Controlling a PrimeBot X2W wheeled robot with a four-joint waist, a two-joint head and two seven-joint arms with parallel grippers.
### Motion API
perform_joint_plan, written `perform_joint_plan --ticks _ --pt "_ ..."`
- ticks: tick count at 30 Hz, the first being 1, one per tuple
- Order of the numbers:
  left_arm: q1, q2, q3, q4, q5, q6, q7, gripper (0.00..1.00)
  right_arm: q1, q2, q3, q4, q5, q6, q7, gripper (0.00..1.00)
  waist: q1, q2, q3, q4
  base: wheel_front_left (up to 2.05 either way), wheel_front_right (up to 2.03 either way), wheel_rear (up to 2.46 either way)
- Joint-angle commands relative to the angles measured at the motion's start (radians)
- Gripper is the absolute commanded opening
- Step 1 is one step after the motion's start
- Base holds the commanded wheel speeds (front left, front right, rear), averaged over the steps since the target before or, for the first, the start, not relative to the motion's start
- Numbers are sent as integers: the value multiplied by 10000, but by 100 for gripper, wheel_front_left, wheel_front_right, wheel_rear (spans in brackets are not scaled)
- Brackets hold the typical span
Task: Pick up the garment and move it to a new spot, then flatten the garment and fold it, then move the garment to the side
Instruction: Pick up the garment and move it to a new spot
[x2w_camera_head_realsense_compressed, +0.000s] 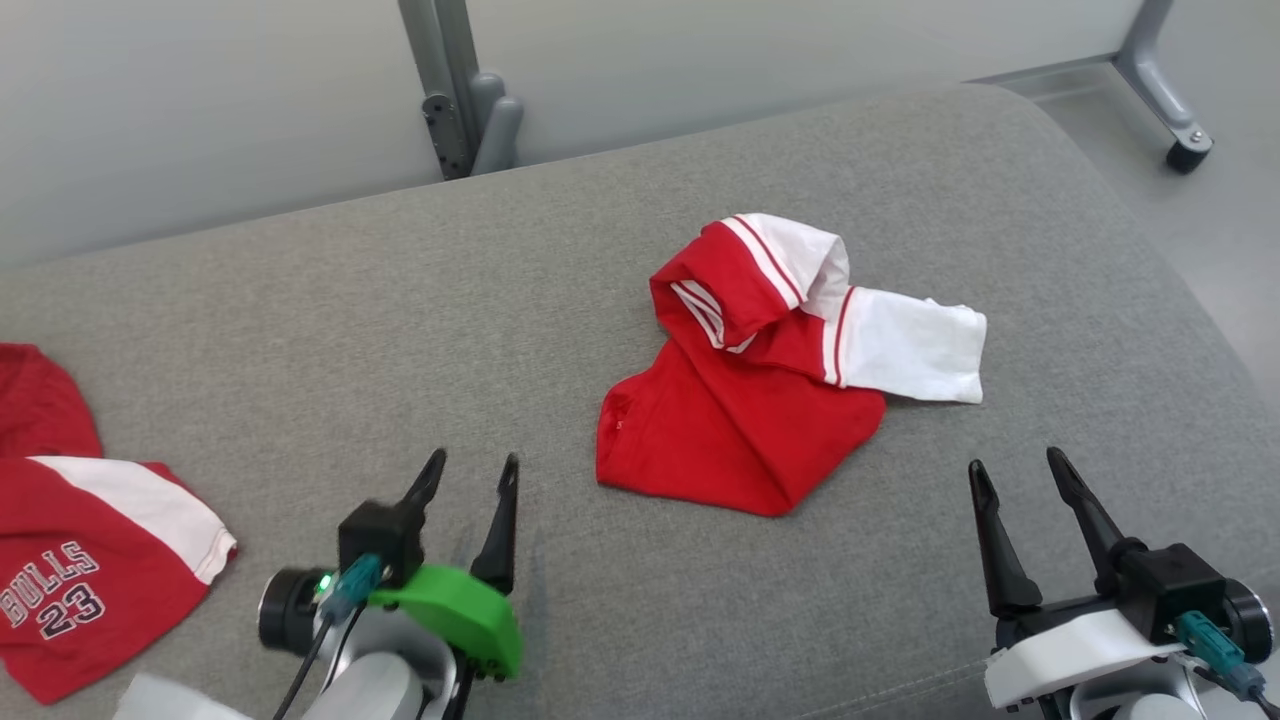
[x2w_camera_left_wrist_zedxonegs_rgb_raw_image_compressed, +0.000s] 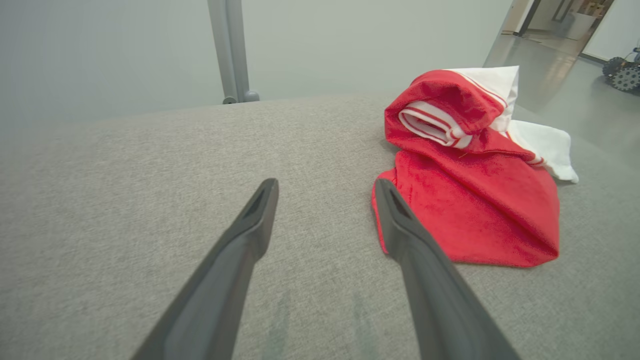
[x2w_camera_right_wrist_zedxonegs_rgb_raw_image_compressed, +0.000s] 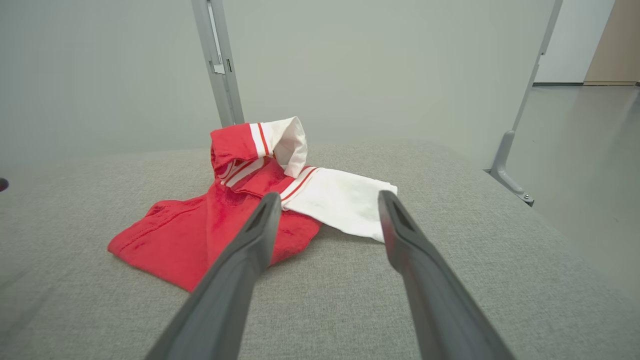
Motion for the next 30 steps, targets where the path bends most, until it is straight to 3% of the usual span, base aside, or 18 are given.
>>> perform_joint_plan --ticks 1,5,10,21,30 --pt "767 151 548 -509 426 124 -4 100 208 -70 -150 -108 -109 -7 -34 100 0 0 -342 495 0 0 0" --pt "2216 196 1898 -1397 1328 -19 -4 100 469 -138 -360 -228 -159 -7 -34 100 0 0 -440 870 0 0 0" --pt "3324 -127 3279 -1990 2365 -507 -6 100 624 -257 -550 -224 -205 -7 -34 100 0 0 -548 1310 0 0 0" --pt "4120 -990 5269 -2108 3701 -1777 -7 100 687 -474 -753 184 -288 -7 -34 100 0 0 -686 1841 0 0 0" --pt "4348 -1560 6307 -2046 4346 -2460 -7 100 412 -579 -217 658 -161 -7 -34 100 0 0 -869 1906 0 0 0"
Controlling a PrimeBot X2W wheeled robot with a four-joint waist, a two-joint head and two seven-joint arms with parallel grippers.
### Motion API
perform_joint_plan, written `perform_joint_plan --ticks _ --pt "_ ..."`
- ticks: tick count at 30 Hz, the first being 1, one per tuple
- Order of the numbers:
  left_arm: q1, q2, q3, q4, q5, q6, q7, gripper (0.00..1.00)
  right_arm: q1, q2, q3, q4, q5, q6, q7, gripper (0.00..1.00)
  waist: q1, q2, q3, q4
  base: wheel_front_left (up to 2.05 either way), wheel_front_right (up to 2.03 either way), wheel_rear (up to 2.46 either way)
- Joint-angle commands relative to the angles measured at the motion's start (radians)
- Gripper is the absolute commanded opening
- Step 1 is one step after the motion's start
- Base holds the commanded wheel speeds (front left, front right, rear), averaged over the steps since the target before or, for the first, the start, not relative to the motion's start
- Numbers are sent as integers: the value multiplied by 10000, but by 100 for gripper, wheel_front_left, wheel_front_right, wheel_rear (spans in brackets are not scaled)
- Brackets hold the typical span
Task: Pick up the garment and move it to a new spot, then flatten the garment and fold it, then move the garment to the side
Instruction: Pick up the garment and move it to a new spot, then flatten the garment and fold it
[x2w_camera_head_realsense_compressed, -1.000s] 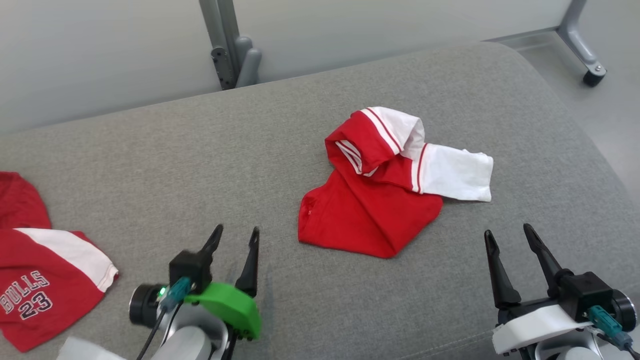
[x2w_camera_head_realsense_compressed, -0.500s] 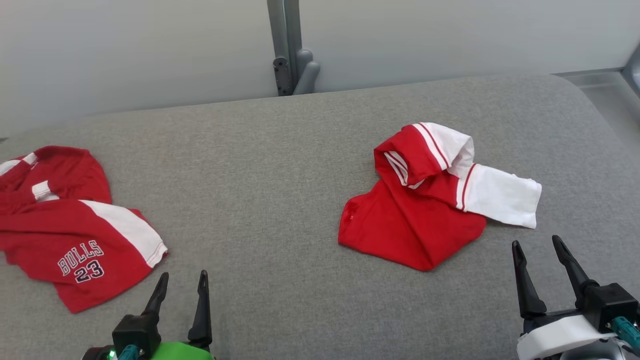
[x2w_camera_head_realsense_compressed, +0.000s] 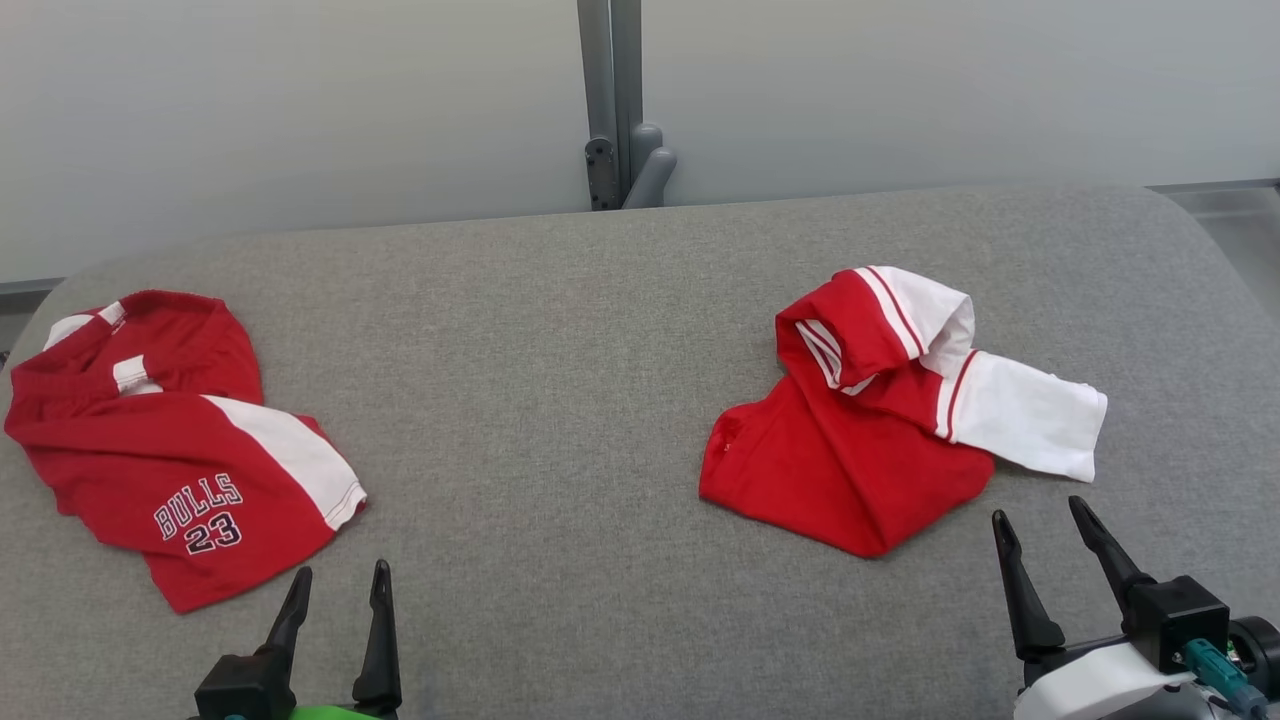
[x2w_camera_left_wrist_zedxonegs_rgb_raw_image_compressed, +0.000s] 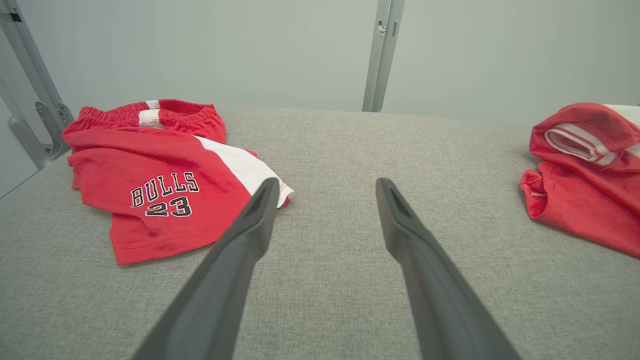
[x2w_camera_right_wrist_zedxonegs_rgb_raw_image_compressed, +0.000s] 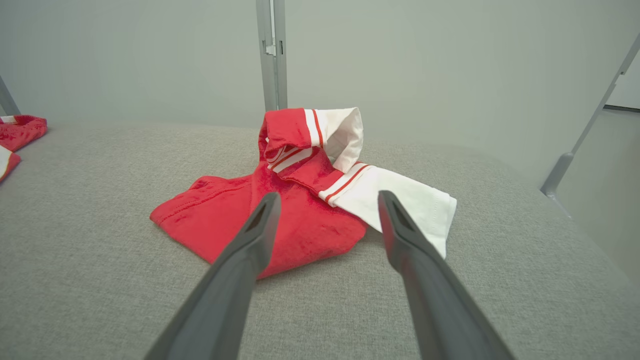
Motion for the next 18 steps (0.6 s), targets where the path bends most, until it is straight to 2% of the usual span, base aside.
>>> perform_joint_plan --ticks 1,14,18 --pt "141 -36 86 -4 109 -80 -5 100 -120 -65 57 26 73 -7 -34 100 0 0 -20 1 0 0 0" --pt "52 -259 447 100 423 -395 -5 100 -147 -136 184 -10 147 -7 -34 100 0 0 24 -31 0 0 0" --pt "-299 -277 125 270 206 -460 -4 100 -178 -151 255 -24 168 -7 -34 100 0 0 148 -170 0 0 0"
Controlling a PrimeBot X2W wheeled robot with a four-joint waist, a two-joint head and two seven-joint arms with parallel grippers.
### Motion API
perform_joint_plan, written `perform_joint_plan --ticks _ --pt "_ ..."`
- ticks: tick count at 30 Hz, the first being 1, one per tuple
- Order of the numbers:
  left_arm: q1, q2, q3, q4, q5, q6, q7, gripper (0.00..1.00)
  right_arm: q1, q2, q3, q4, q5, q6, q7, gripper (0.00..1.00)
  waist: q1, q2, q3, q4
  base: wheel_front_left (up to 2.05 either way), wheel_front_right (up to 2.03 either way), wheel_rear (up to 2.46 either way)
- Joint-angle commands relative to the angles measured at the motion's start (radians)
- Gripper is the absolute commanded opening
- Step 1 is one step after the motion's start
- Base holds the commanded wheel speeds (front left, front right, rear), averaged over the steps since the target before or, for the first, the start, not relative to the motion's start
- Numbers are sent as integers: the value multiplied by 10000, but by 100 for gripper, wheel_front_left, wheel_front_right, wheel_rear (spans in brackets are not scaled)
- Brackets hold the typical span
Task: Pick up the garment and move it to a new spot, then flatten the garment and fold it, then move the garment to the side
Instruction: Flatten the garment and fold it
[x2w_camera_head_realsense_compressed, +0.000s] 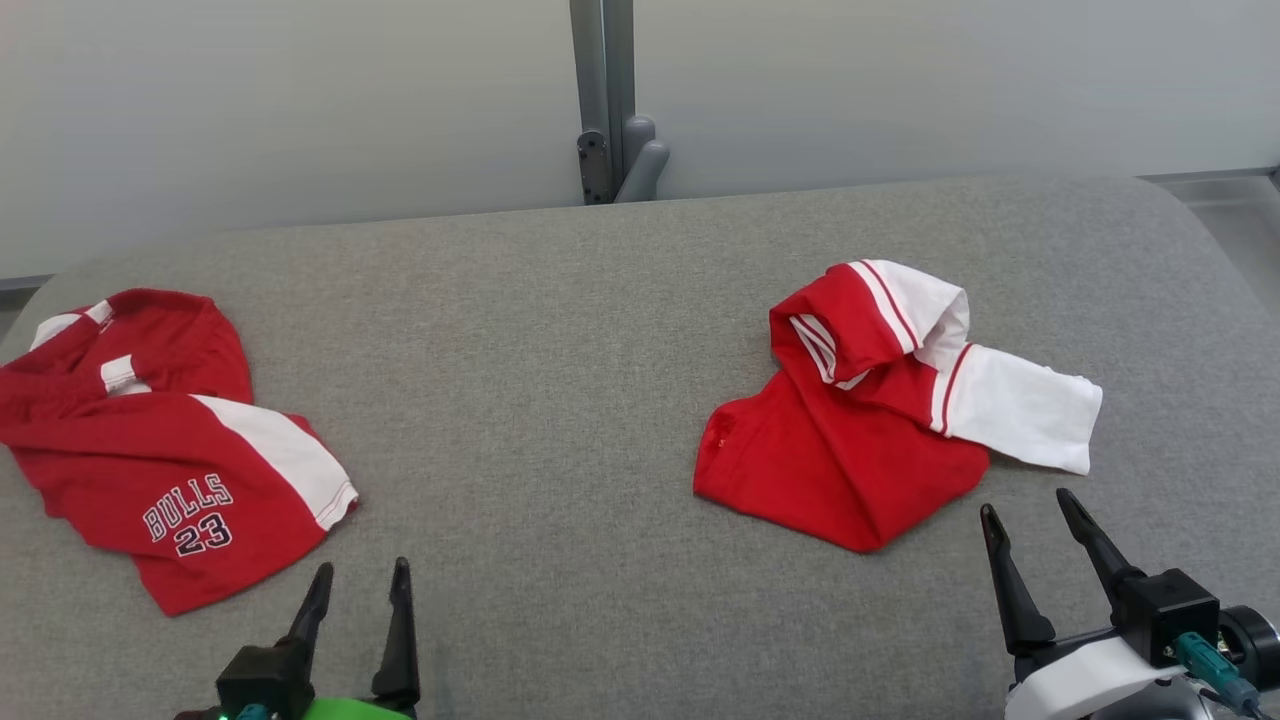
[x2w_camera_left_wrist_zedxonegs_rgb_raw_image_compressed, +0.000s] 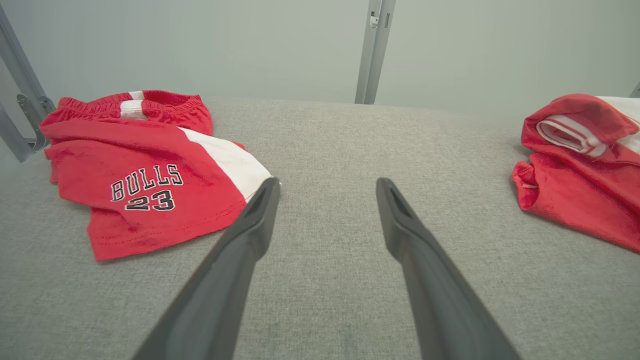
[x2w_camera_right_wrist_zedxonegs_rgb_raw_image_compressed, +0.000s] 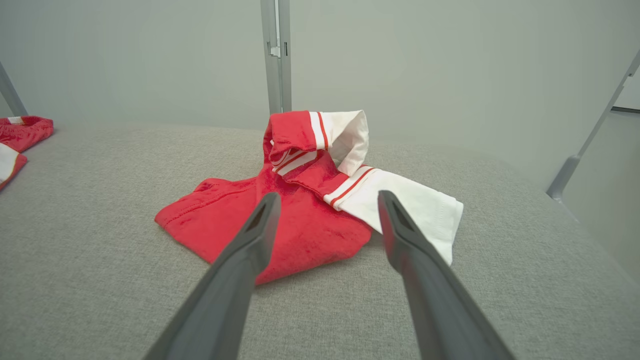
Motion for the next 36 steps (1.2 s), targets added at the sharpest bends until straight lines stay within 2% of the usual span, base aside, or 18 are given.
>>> perform_joint_plan --ticks 1,5,6,10,18,25,35,36 --pt "-355 -19 -223 82 -94 -45 -5 100 -58 -72 84 -31 64 -7 -34 100 0 0 90 -134 0 0 0" --pt "-1116 -14 -1231 593 -298 -118 -4 100 -234 -176 272 -53 78 -7 -34 100 0 0 267 -527 0 0 0" --pt "-1116 -14 -1231 593 -298 -118 -4 100 -234 -176 272 -53 78 -7 -34 100 0 0 267 -527 0 0 0" --pt "-2308 -8 -2486 1438 -615 -192 -1 100 -383 -176 411 -74 122 -7 -34 100 0 0 525 -1031 0 0 0" --pt "-4747 5 -4646 3927 -1911 -179 222 100 -752 -45 530 -116 186 -7 -34 100 0 0 1261 -2150 0 0 0" --pt "-5996 7 -5621 5564 -2935 -48 475 100 -808 93 343 -108 198 -7 -34 100 0 0 1559 -2693 0 0 0" --pt "-6733 10 -6672 7154 -4147 -28 604 100 -1068 280 385 -83 218 -7 -34 100 0 0 1812 -2984 0 0 0" --pt "-6751 8 -6759 7238 -4214 -33 561 94 -1083 271 374 -83 227 -7 -34 100 0 0 1812 -2991 0 0 0"
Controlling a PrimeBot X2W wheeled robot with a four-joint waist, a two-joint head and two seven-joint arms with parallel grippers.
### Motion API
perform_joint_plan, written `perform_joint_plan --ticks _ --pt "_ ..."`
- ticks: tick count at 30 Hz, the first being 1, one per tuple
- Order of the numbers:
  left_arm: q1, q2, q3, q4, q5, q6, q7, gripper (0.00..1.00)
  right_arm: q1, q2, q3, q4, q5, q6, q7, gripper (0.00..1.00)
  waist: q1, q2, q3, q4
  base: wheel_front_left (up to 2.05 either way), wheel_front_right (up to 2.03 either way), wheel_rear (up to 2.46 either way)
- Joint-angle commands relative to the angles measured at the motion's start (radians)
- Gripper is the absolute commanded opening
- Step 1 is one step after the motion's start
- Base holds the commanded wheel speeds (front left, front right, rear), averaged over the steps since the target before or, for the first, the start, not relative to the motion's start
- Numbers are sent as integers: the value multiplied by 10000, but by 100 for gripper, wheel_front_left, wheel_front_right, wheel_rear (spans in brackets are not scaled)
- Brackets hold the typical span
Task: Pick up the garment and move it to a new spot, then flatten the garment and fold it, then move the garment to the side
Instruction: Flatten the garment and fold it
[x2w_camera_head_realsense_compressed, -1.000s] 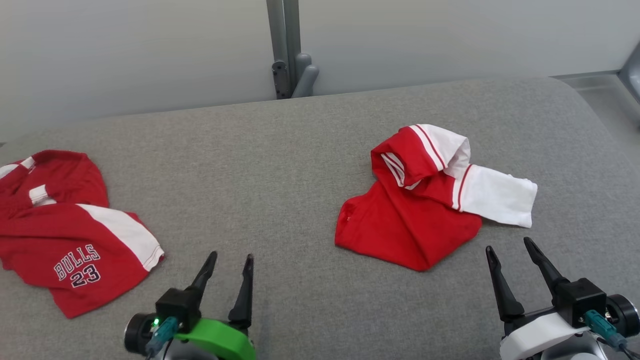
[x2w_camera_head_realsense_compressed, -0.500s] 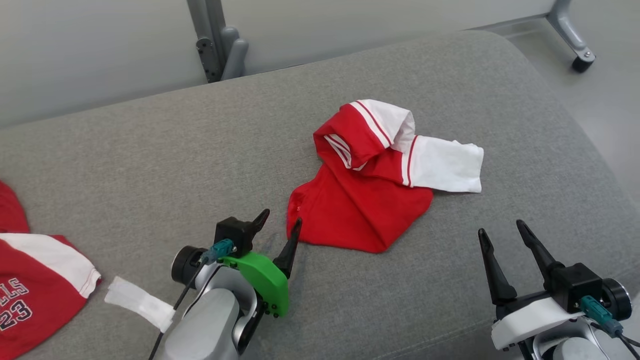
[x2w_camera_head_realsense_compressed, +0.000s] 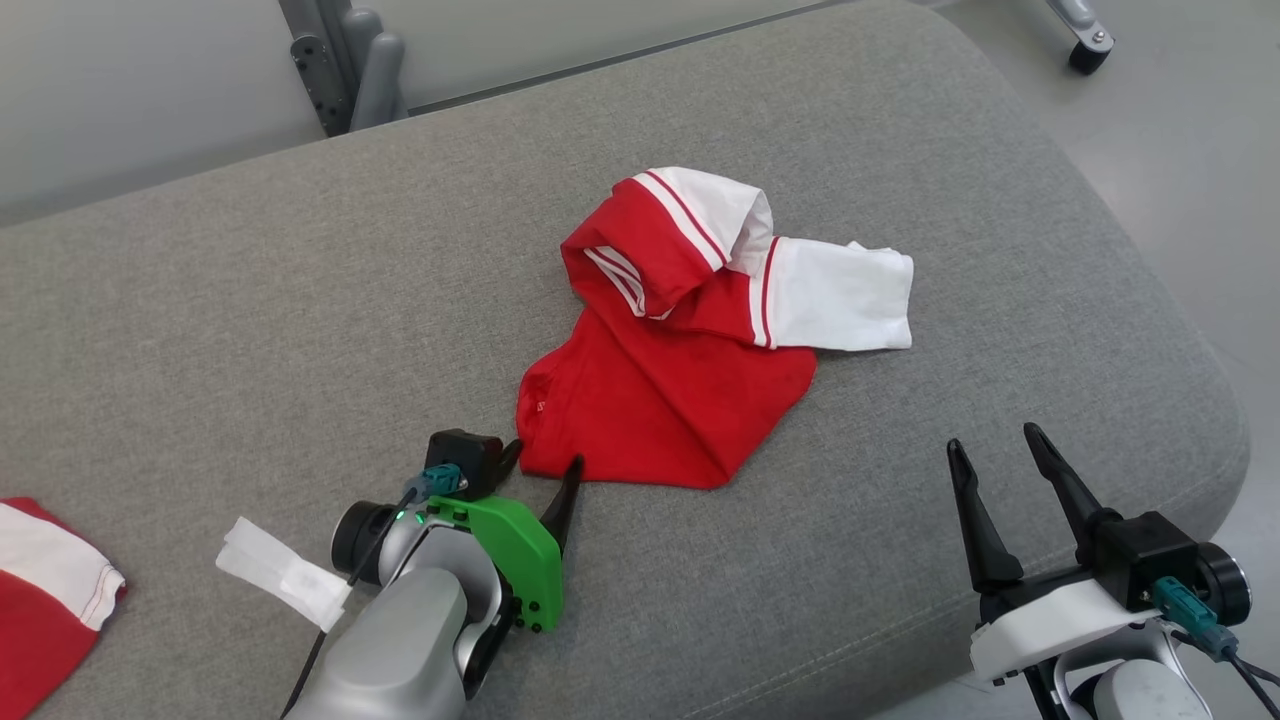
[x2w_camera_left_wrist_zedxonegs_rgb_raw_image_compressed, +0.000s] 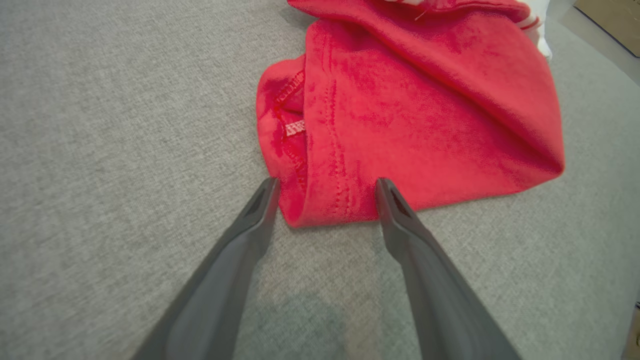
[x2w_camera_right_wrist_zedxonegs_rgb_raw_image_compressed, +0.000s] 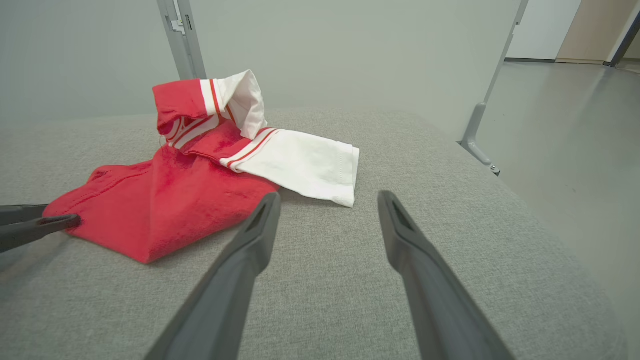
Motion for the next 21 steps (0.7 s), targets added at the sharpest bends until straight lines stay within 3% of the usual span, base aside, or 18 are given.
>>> perform_joint_plan --ticks 1,2,3,4,5,9,13,21 --pt "-181 51 -132 133 -155 22 -74 87 -93 -25 -21 10 59 -7 -34 100 0 0 15 -31 0 0 0" --pt "-180 49 -210 186 -253 6 -90 81 -77 -36 -33 13 57 -7 -34 100 0 0 3 -29 0 0 0" --pt "-174 48 -290 228 -359 -13 -134 65 -47 -41 -40 21 41 -7 -34 100 0 0 -18 -24 0 0 0" --pt "-165 49 -387 248 -450 -34 -169 41 -10 -45 -54 28 29 -7 -34 100 0 0 -38 -16 0 0 0" --pt "-140 48 -487 226 -547 -55 -205 2 32 -51 -63 30 23 -7 -34 100 0 0 -64 -1 0 0 0" --pt "-244 54 -860 93 -896 -120 -275 0 204 -36 -96 5 22 -7 -34 100 0 0 -141 168 0 0 0" --pt "-727 54 -554 -194 -1379 -81 -386 0 245 -1 -173 -67 50 -7 -34 100 0 0 -119 374 0 0 0" --pt "-2265 675 318 -553 -1562 665 -533 0 595 98 -145 -3 49 -7 -34 100 0 0 -507 1069 0 0 0"
